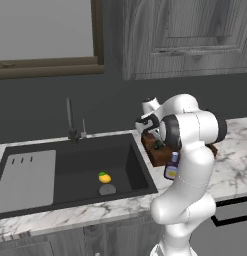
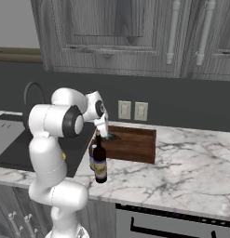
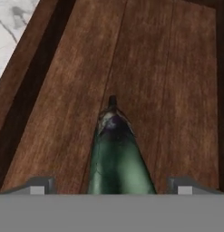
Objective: Pick up all produce items and place them in the sink. Turn on the sink faucet to wash them. Then turn the sink off and put them in the tray.
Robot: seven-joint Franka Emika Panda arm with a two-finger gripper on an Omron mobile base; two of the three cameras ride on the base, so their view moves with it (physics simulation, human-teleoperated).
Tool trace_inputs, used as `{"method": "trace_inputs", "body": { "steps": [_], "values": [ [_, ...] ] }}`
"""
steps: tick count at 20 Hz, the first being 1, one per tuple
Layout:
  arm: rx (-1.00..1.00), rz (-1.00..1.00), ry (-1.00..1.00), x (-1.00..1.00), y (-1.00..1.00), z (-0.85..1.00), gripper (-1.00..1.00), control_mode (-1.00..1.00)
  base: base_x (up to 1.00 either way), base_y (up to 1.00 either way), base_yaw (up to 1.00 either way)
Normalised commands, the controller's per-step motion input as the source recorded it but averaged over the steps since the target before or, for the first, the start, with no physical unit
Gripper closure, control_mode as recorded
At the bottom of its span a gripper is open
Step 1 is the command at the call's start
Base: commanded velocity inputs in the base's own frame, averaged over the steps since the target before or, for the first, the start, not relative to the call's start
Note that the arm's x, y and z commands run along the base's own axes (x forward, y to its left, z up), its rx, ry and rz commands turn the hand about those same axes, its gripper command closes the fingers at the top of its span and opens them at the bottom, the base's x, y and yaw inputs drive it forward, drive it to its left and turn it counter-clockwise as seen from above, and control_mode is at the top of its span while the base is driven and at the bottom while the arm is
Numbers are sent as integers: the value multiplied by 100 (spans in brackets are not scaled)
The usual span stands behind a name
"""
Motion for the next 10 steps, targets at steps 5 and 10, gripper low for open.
{"method": "trace_inputs", "body": {
  "steps": [5, 10],
  "values": [
    [-2, 0, -11, -13, 14, 24, -100, -100, 0, 0, 0],
    [-2, 0, -7, -14, 25, 28, -100, -100, 0, 0, 0]
  ]
}}
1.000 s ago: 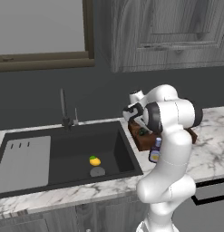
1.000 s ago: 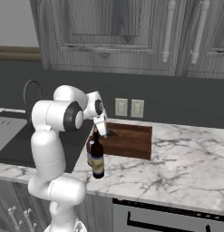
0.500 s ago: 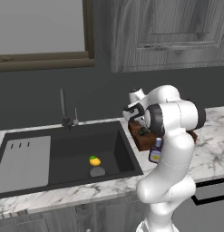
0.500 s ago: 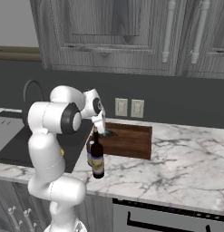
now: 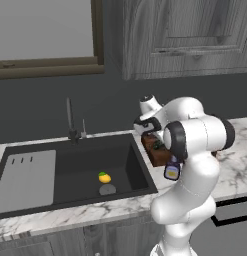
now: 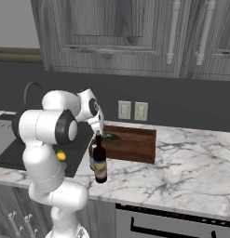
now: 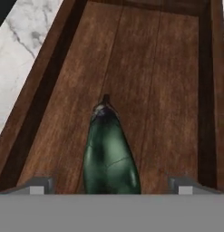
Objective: Pick up all produce items and place them in the sink. Turn on the sink faucet to wash them. Then turn the sink off and put them in the tray.
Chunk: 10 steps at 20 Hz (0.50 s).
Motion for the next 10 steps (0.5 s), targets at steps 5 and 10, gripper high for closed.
{"method": "trace_inputs", "body": {
  "steps": [5, 10],
  "values": [
    [-4, 0, -3, -10, 35, 36, -100, -100, 0, 0, 0],
    [-6, 2, 0, -11, 42, 28, -100, -100, 0, 0, 0]
  ]
}}
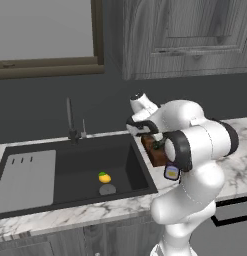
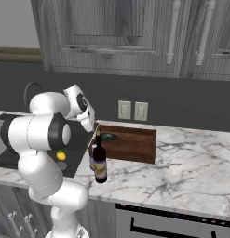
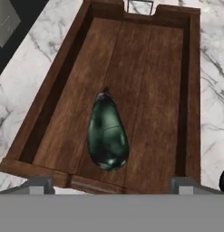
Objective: Pick up all produce items and place them in the sink. Turn on the sink faucet to wash them. Then turn the sink off and put them in the tray.
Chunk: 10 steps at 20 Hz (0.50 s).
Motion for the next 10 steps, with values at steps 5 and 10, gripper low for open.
{"method": "trace_inputs", "body": {
  "steps": [5, 10],
  "values": [
    [-5, 4, 0, -15, 50, 12, -100, -100, 0, 0, 0],
    [-3, 8, 0, -19, 58, 2, -100, -100, 0, 0, 0]
  ]
}}
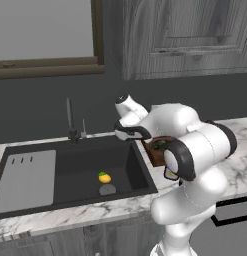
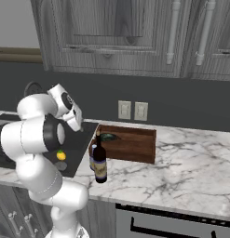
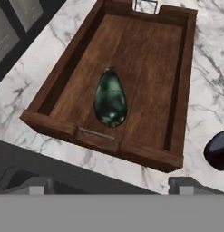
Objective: Pick up all produce items and place them in the sink. Turn on the sink faucet to wash them. Then turn the sink off and put them in the tray.
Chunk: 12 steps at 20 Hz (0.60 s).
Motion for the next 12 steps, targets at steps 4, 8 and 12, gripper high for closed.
{"method": "trace_inputs", "body": {
  "steps": [4, 8, 12],
  "values": [
    [-1, 11, 0, -25, 55, 0, -100, -100, 0, 0, 0],
    [0, 15, 0, -33, 47, 0, -100, -100, 0, 0, 0],
    [0, 17, 0, -30, 28, 0, -100, -100, 0, 0, 0]
  ]
}}
